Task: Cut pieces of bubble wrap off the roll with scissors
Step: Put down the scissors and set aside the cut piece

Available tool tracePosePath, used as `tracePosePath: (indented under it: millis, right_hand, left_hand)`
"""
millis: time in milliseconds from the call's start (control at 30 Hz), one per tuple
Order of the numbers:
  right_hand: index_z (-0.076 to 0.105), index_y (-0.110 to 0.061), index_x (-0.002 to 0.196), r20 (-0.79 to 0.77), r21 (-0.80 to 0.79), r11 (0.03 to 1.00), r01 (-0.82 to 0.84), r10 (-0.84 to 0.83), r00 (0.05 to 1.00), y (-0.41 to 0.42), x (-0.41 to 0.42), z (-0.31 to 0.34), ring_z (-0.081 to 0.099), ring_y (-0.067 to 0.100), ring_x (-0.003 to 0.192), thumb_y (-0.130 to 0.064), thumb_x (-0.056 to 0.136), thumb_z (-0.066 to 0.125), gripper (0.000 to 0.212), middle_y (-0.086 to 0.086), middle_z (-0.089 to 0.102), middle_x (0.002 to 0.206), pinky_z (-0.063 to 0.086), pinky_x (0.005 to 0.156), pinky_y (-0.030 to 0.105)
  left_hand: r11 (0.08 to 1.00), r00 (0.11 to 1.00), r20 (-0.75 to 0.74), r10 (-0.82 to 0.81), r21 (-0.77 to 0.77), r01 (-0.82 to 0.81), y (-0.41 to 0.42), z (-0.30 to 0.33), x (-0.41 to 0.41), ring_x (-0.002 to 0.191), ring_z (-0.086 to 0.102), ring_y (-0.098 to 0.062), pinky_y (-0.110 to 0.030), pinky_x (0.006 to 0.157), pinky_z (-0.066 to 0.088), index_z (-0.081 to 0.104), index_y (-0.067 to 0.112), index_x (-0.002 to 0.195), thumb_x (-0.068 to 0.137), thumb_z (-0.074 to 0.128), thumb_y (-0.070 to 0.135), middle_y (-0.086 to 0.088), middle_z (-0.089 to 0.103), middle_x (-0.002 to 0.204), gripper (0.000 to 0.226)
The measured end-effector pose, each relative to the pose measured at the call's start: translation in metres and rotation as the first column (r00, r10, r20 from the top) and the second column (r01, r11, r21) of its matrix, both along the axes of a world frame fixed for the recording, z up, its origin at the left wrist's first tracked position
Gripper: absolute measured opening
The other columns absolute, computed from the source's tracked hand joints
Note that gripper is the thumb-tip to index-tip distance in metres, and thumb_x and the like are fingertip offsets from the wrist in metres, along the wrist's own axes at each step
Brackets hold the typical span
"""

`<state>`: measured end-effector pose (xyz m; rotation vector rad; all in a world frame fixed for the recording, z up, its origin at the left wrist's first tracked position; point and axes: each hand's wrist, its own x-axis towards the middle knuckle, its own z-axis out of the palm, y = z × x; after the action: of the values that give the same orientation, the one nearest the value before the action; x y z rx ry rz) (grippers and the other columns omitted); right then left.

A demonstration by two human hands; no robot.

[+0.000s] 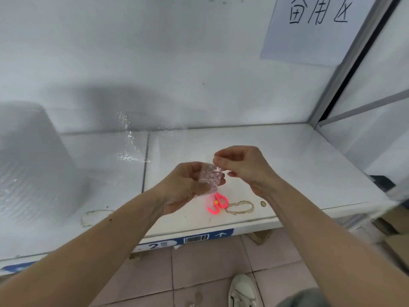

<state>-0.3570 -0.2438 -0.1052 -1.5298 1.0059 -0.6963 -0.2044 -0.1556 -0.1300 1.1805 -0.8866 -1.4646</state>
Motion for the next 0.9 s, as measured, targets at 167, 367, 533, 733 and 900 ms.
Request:
tracePosePath:
  millis: [167, 367, 533, 733, 900]
  right_hand:
    - [0.074, -0.009, 0.09, 0.043, 0.031, 0.997, 0.077, -0.078, 0.996, -0.023, -0.025, -0.006, 0.069, 0.012, 0.072, -0.01, 0.078, 0.08, 0.013, 0.003, 0.074, 0.083, 0.052, 0.067, 0.026]
    - [0.069, -0.009, 0.089, 0.056, 0.137, 0.973, 0.185, -0.194, 0.979, -0.05, -0.051, -0.02, 0.067, 0.012, 0.071, -0.01, 0.083, 0.074, 0.008, 0.004, 0.071, 0.081, 0.052, 0.068, 0.026]
    - [0.066, -0.01, 0.1, 0.053, 0.159, 0.945, 0.284, -0.296, 0.954, -0.076, -0.073, -0.032, 0.07, 0.016, 0.07, -0.004, 0.077, 0.076, 0.026, 0.011, 0.074, 0.087, 0.052, 0.069, 0.027]
    - [0.075, -0.013, 0.09, 0.018, 0.097, 0.945, 0.312, -0.316, 0.949, -0.103, -0.092, -0.045, 0.068, 0.01, 0.071, -0.021, 0.078, 0.08, 0.015, 0.002, 0.077, 0.084, 0.046, 0.058, 0.017]
    - [0.073, -0.008, 0.087, 0.045, 0.059, 0.878, 0.474, -0.477, 0.878, -0.14, -0.11, -0.062, 0.071, 0.015, 0.062, -0.016, 0.071, 0.086, 0.021, 0.006, 0.076, 0.08, 0.041, 0.044, 0.008]
  left_hand:
    - [0.992, 0.998, 0.036, -0.054, -0.108, 0.057, -0.021, -0.001, -0.02, 0.108, 0.067, -0.033, -0.042, 0.094, 0.053, 0.037, 0.026, 0.135, 0.082, 0.058, -0.023, -0.022, 0.067, 0.117, 0.075]
    - [0.989, 0.961, 0.275, 0.012, -0.147, 0.03, -0.06, -0.012, -0.042, 0.102, 0.07, -0.025, -0.033, 0.09, 0.055, 0.066, 0.0, 0.105, 0.08, 0.067, -0.013, -0.018, 0.069, 0.111, 0.028]
    - [0.994, 0.954, 0.293, -0.054, -0.072, 0.079, -0.094, -0.022, -0.059, 0.095, 0.072, -0.026, -0.029, 0.077, 0.058, 0.068, -0.003, 0.104, 0.088, 0.065, -0.001, -0.012, 0.071, 0.104, 0.017]
    - [0.987, 0.903, 0.416, -0.11, -0.065, 0.15, -0.143, -0.023, -0.072, 0.088, 0.073, -0.025, -0.027, 0.073, 0.059, 0.067, -0.007, 0.099, 0.09, 0.062, -0.002, -0.018, 0.069, 0.097, 0.012]
    - [0.992, 0.893, 0.45, -0.024, -0.1, 0.077, -0.187, -0.027, -0.083, 0.086, 0.071, -0.036, -0.031, 0.073, 0.06, 0.066, -0.004, 0.089, 0.079, 0.074, -0.004, -0.031, 0.068, 0.096, 0.013]
